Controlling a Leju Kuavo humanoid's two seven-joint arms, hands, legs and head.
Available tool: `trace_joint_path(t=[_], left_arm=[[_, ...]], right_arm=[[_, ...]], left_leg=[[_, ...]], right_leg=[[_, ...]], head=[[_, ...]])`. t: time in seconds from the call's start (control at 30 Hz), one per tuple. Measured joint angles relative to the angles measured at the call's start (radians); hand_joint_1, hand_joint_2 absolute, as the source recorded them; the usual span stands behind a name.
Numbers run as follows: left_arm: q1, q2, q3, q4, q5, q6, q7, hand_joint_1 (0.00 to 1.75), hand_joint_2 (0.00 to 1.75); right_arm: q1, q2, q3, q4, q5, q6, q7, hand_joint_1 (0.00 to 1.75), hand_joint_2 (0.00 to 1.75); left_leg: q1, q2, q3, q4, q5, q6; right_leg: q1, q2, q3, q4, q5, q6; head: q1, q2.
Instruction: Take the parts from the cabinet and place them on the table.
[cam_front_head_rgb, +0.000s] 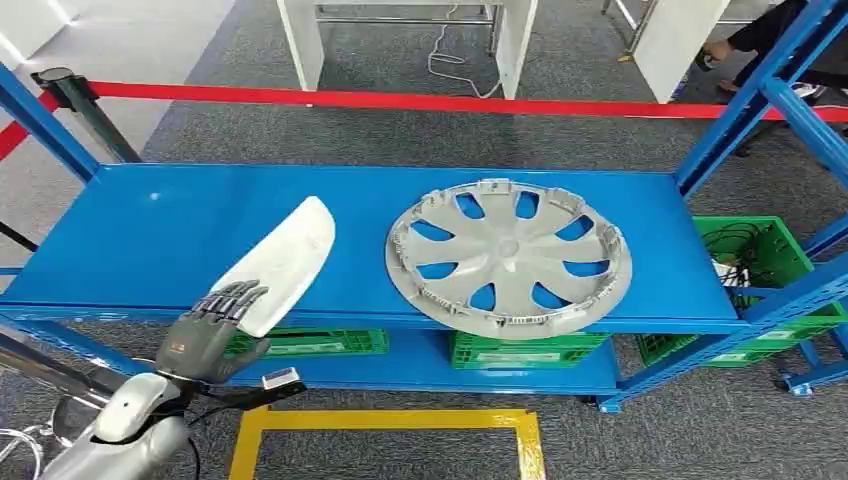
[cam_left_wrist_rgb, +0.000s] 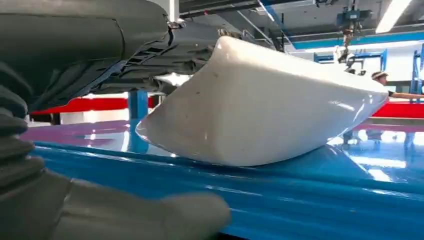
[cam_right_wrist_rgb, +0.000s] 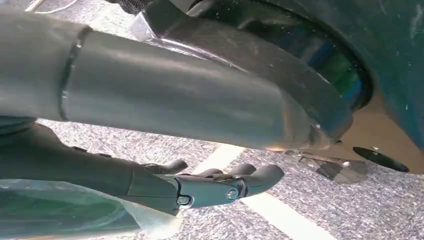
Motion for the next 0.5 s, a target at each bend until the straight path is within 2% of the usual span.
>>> trace_joint_path(t=[0.23,0.5], left_arm=[[-0.005,0.003,-0.01,0.01,0.018,0.0,-0.001,1.75,1.75],[-0.01,0.003,-0.012,0.009,0.045,0.035,-0.023,1.75,1.75]], right_arm=[[-0.001,0.0,0.001,0.0,-0.001,0.0,0.0,0.0,0.0],[-0.001,0.0,0.001,0.0,-0.002,0.0,-0.006,0.0,0.0]], left_leg=[[0.0,0.0,0.0,0.0,0.0,0.0],[0.0,0.0,-0.001,0.0,0.0,0.0]], right_leg=[[0.0,0.0,0.0,0.0,0.0,0.0],[0.0,0.0,0.0,0.0,0.0,0.0]], head=[[0.0,0.0],[0.0,0.0]])
